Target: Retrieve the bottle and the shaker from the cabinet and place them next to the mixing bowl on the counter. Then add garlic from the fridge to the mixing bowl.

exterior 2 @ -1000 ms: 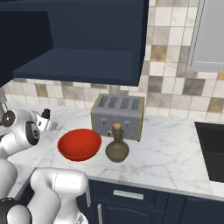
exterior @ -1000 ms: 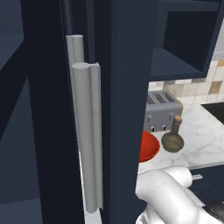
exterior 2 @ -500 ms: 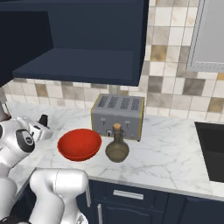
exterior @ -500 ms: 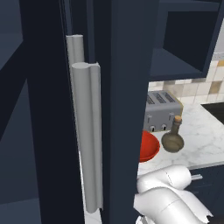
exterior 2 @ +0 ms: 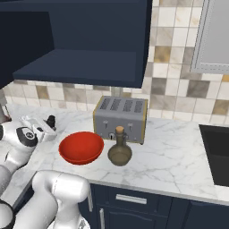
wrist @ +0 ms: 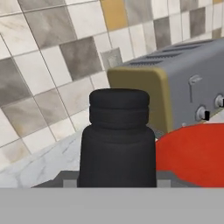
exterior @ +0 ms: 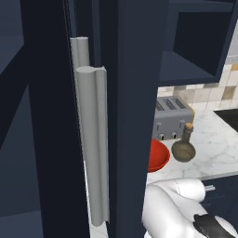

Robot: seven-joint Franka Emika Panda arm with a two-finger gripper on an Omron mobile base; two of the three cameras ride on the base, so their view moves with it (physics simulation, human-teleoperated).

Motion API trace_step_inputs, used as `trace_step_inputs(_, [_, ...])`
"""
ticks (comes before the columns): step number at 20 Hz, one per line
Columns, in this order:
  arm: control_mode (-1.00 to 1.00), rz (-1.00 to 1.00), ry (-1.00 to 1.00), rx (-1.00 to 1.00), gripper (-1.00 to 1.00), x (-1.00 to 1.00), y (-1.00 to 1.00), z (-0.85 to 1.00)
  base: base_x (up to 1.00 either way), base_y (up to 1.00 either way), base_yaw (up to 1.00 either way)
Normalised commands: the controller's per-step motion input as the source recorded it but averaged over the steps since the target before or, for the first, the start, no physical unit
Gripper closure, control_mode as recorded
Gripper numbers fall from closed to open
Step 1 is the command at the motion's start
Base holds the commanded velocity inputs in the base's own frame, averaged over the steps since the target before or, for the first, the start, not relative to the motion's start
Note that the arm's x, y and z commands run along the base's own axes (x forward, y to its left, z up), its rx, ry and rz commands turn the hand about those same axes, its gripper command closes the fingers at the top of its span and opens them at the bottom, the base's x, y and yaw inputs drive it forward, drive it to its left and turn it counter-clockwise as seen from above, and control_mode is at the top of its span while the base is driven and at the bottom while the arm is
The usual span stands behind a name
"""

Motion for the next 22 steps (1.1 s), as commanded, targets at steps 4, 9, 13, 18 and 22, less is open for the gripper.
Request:
trace_step_inputs(4, [-1.0,-0.14,-0.01,0.02,1.0,-0.04,0.05,0.0,0.0,0.0,0.0])
trace_step_inputs(9, [-1.0,-0.03,0.03,0.08,1.0,-0.4,0.15,0.02,0.0,0.0,0.0])
trace_step_inputs(13, [-1.0,0.0,0.25,0.11,1.0,-0.24,0.03,0.0,0.0,0.0,0.0])
trace_step_inputs(18, [-1.0,-0.06,0.37,0.02,1.0,0.0,0.01,-0.45,0.0,0.0,0.0])
trace_step_inputs(22, [-1.0,-0.04,0.12,-0.01,1.0,0.0,0.08,-0.78,0.0,0.0,0.0])
